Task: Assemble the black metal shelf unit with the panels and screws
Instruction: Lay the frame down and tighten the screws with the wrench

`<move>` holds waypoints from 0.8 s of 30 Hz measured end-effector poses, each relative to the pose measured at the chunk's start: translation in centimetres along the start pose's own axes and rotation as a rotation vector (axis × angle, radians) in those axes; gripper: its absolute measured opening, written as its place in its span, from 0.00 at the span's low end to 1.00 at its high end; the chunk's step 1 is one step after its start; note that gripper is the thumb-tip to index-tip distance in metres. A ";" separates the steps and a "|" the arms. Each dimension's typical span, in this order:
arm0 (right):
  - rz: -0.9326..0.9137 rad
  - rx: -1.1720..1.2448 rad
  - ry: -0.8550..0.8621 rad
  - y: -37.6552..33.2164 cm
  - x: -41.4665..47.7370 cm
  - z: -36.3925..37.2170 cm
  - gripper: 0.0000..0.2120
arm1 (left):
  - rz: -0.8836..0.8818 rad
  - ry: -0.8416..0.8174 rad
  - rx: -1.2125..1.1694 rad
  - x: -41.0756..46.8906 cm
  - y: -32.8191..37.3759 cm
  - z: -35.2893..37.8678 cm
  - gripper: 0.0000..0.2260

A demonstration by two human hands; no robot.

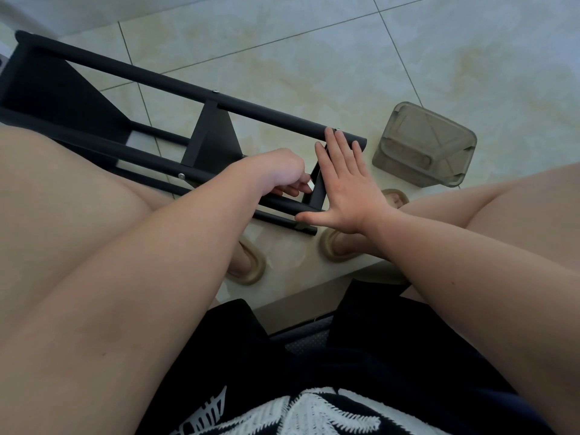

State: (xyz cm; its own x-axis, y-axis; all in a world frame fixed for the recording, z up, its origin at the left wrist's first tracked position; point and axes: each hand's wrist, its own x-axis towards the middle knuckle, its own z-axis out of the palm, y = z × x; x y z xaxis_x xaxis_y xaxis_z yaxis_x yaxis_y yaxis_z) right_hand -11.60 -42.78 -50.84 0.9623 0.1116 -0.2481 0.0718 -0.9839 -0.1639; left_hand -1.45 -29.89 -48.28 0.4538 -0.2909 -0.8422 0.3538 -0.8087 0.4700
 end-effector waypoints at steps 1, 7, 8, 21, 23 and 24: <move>0.001 0.000 -0.001 0.0 0.0 0.0 0.64 | 0.000 -0.003 0.001 0.0 0.0 0.0 0.08; 0.002 -0.001 -0.001 0.1 0.0 0.0 0.63 | 0.029 -0.026 0.041 0.1 -0.2 -0.1 0.09; 0.001 -0.001 0.001 0.1 0.1 0.1 0.63 | 0.037 -0.025 0.052 0.1 -0.2 -0.2 0.09; -0.001 0.002 0.011 0.1 0.0 0.1 0.63 | 0.161 -0.066 0.271 -0.3 -0.8 -0.8 0.11; -0.001 0.003 0.010 0.1 0.1 0.1 0.63 | 0.182 -0.079 0.329 -0.2 -0.9 -0.9 0.11; 0.000 0.004 0.009 0.1 0.1 0.0 0.63 | 0.189 -0.080 0.356 -0.1 -1.0 -1.0 0.11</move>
State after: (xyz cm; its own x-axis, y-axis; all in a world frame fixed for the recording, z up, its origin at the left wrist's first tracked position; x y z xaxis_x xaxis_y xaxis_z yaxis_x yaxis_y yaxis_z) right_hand -11.55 -42.85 -50.91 0.9645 0.1105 -0.2399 0.0710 -0.9833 -0.1675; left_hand -1.03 -28.56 -48.35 0.4134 -0.4793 -0.7742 -0.0413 -0.8592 0.5099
